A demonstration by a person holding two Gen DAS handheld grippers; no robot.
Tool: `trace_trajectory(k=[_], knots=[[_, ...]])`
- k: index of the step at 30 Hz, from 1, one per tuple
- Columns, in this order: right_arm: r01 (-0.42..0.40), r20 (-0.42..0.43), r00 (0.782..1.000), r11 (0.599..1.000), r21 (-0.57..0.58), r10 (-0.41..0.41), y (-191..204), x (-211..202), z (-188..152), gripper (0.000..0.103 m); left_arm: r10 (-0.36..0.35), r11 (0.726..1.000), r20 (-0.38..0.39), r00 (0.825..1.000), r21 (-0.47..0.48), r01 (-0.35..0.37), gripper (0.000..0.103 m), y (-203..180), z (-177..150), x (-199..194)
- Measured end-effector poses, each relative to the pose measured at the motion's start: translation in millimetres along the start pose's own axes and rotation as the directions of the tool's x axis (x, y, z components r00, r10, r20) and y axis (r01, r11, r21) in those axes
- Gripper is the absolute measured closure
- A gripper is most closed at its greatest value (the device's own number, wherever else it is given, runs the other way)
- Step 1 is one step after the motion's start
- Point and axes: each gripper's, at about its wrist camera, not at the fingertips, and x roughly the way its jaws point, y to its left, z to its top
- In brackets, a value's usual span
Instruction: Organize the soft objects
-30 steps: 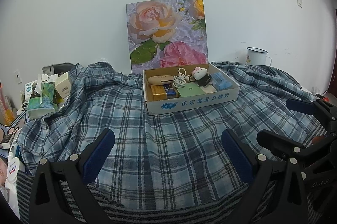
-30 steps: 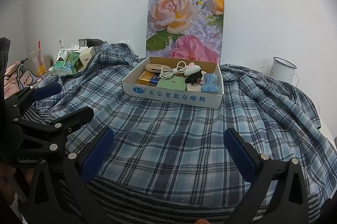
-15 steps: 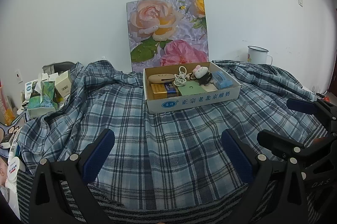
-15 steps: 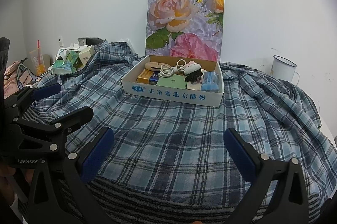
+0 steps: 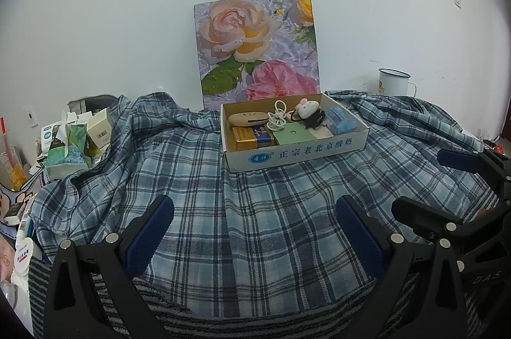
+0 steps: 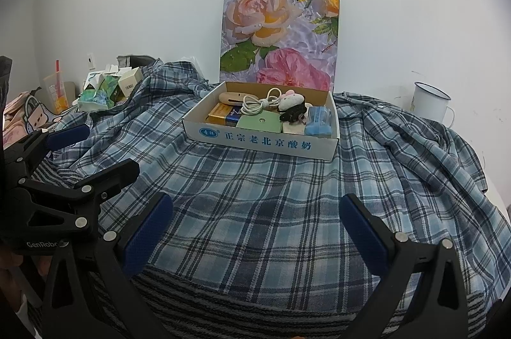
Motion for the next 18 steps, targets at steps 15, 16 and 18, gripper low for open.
trace_trajectory(k=[15,16,18], knots=[[0.001,-0.006,1.000,1.000,0.001,-0.001,-0.9,-0.3,-0.9,0.000,0.002,1.000,-0.008,1.000,0.003,-0.002,0.001,-1.0,1.5,1.2],[0.000,-0.006,1.000,1.000,0.000,0.000,-1.4,0.5,1.3,0.000,0.001,1.000,-0.008,1.000,0.003,-0.001,0.001,-0.8,1.5,1.5],[0.000,-0.009,1.000,1.000,0.001,0.000,-1.4,0.6,0.2,0.000,0.002,1.000,-0.009,1.000,0.004,-0.002,0.001,-0.6,1.8,1.9]])
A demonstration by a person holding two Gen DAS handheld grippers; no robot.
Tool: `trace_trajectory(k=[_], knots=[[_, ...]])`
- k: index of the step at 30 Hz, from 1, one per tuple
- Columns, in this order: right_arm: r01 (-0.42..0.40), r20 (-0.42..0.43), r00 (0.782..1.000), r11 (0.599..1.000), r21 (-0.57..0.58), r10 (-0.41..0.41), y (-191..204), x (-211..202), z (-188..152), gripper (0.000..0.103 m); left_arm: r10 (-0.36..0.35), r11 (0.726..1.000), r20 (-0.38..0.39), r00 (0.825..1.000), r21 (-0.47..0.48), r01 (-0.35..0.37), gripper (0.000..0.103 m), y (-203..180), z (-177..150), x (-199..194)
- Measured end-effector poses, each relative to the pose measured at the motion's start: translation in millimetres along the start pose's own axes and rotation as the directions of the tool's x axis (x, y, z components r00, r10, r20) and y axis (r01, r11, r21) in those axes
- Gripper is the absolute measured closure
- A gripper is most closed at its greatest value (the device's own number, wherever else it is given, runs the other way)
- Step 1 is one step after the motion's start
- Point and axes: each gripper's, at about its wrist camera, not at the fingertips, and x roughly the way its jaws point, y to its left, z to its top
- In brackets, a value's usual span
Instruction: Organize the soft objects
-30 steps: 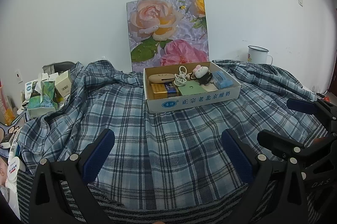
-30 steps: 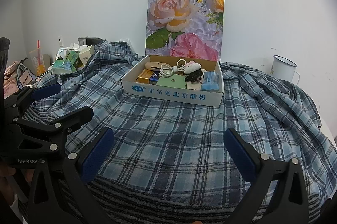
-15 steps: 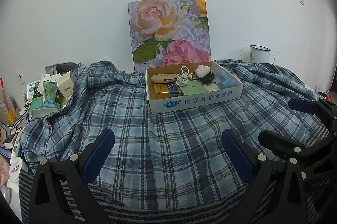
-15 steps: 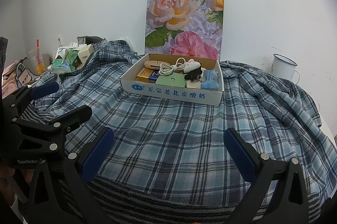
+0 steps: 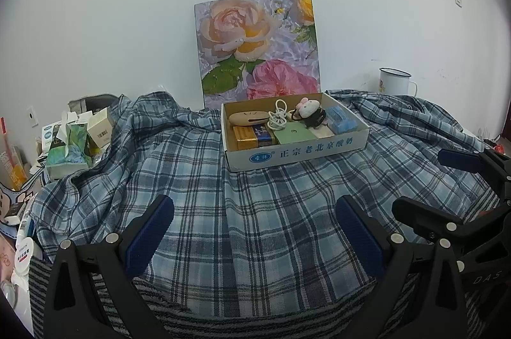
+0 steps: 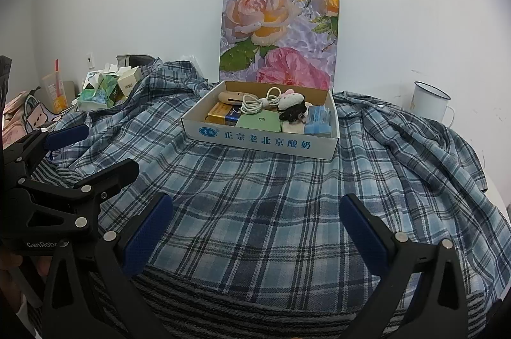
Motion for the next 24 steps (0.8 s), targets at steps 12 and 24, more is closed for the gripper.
trace_trajectory(k=[12,24], knots=[[0.001,-0.005,1.000,1.000,0.000,-0.001,0.9,-1.2,-0.3,0.000,-0.001,1.000,-0.003,1.000,0.002,0.001,0.001,0.0,0.2,0.6],[0.000,-0.008,1.000,1.000,0.000,0.000,0.3,-1.4,0.1,0.000,0.000,1.000,-0.003,1.000,0.004,0.000,0.001,-0.4,0.2,0.6]])
